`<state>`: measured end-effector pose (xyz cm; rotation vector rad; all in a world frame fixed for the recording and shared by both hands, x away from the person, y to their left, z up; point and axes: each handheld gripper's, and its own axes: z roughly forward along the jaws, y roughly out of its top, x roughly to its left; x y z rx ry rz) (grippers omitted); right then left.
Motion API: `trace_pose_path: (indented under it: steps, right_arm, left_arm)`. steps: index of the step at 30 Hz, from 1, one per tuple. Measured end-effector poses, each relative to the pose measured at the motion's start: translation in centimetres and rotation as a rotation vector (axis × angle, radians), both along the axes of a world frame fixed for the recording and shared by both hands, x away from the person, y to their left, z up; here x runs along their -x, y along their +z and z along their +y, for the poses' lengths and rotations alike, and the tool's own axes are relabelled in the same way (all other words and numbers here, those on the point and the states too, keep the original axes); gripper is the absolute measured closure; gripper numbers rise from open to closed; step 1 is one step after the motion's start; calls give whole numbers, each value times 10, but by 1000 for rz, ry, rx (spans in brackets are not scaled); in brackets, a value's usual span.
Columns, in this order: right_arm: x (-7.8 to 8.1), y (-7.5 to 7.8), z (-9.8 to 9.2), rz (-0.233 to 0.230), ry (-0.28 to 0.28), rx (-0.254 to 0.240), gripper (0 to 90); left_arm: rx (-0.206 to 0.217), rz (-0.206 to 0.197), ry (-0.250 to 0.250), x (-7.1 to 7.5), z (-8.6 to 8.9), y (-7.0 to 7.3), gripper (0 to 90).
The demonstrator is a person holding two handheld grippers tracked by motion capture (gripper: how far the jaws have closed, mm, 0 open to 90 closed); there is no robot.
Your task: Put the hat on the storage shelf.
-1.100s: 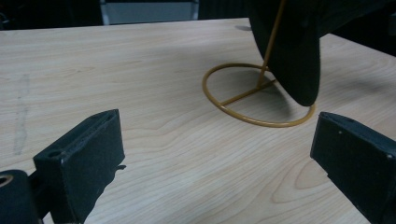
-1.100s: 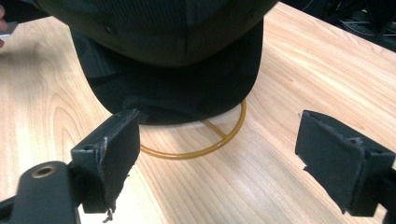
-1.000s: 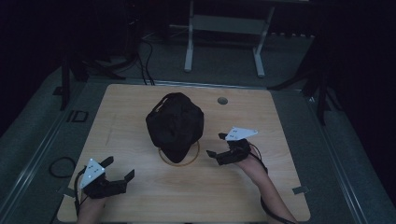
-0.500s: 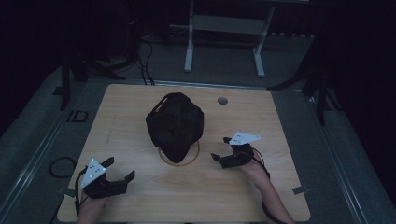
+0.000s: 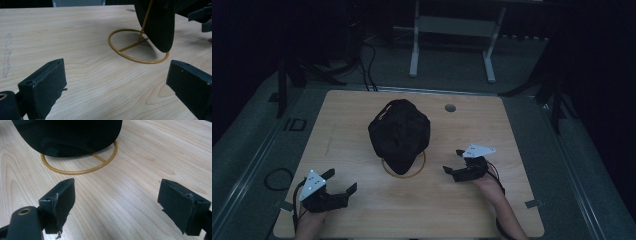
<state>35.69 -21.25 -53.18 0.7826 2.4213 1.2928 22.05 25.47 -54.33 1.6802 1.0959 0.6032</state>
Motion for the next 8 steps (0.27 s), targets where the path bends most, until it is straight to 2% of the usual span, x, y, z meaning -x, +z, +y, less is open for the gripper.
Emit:
trace_pose_path:
  steps: [8]
  right_arm:
    - [0,-4,-3,4,-7,-5,147]
  left_arm:
    - [6,3,0,-1,0,0,32]
